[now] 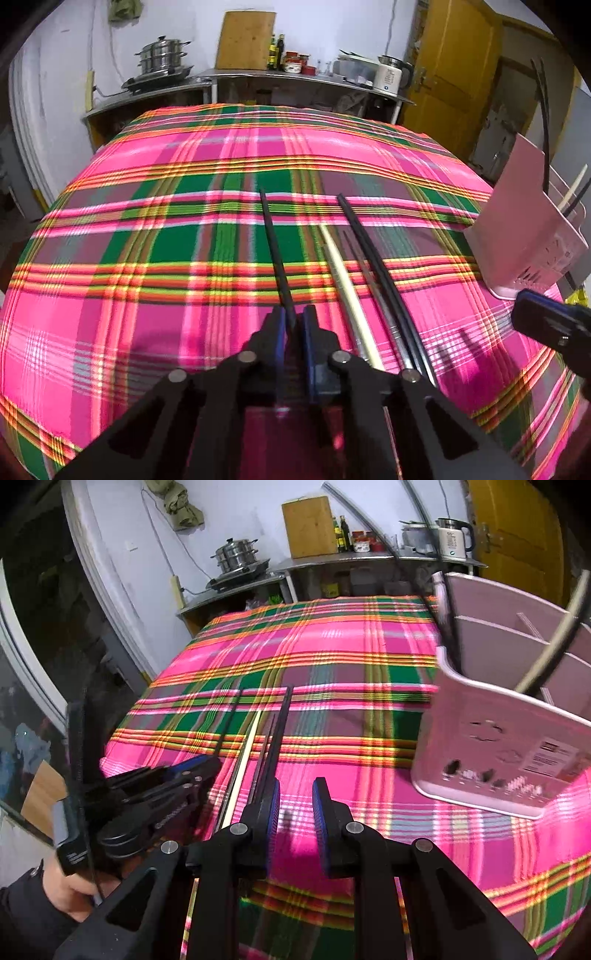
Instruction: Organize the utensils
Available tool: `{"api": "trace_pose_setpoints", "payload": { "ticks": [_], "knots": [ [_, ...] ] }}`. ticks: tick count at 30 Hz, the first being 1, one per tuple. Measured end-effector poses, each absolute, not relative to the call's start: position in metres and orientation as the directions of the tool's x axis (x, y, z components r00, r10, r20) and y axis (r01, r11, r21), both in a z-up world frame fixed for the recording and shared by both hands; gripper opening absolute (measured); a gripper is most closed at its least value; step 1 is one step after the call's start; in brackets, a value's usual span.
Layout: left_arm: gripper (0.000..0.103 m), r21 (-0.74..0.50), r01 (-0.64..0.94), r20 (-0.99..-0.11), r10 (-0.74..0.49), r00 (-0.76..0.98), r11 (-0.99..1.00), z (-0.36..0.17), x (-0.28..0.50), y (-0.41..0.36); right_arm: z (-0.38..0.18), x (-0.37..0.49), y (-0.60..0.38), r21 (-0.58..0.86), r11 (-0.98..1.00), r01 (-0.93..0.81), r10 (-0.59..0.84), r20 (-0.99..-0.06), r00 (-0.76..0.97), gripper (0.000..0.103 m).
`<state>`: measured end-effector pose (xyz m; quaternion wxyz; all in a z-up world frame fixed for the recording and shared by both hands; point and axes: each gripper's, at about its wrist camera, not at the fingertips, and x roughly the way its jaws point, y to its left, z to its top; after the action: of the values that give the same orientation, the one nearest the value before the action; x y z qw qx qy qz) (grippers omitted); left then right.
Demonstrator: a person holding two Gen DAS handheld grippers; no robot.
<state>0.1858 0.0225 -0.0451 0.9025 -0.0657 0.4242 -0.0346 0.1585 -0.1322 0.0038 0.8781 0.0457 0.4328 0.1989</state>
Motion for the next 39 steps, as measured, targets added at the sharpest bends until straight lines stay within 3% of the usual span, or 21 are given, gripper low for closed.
{"api": "trace_pose_setpoints", "payload": {
  "ticks": [21,24,26,35,39],
  "knots": [
    [0.009,-0.204,-0.011,-0.765,-0.152,0.626,0.979,-0.047,0.182,0.056,-0.042,0.22,-0.093,0.239,0.917,-0.32,0.373,-0.8,0.47,0.019],
    [0.014,-0.202,0.0,-0.769,-0.159,0.619,0.979,-0.046,0.188,0.055,-0.041,0.22,-0.094,0.234,0.92,-0.316,0.366,-0.803,0.47,0.019],
    [0.018,-0.191,0.014,-0.772,-0.16,0.615,0.981,-0.045,0.193,0.052,-0.041,0.222,-0.09,0.224,0.923,-0.313,0.355,-0.809,0.468,0.019],
    [0.019,-0.108,0.031,-0.781,-0.104,0.615,0.994,-0.044,0.214,0.045,-0.041,0.242,-0.073,0.161,0.933,-0.323,0.307,-0.824,0.476,0.018],
    [0.012,-0.069,0.031,-0.781,-0.074,0.62,0.997,-0.043,0.219,0.041,-0.042,0.247,-0.07,0.134,0.937,-0.323,0.286,-0.826,0.485,0.008]
  ]
}}
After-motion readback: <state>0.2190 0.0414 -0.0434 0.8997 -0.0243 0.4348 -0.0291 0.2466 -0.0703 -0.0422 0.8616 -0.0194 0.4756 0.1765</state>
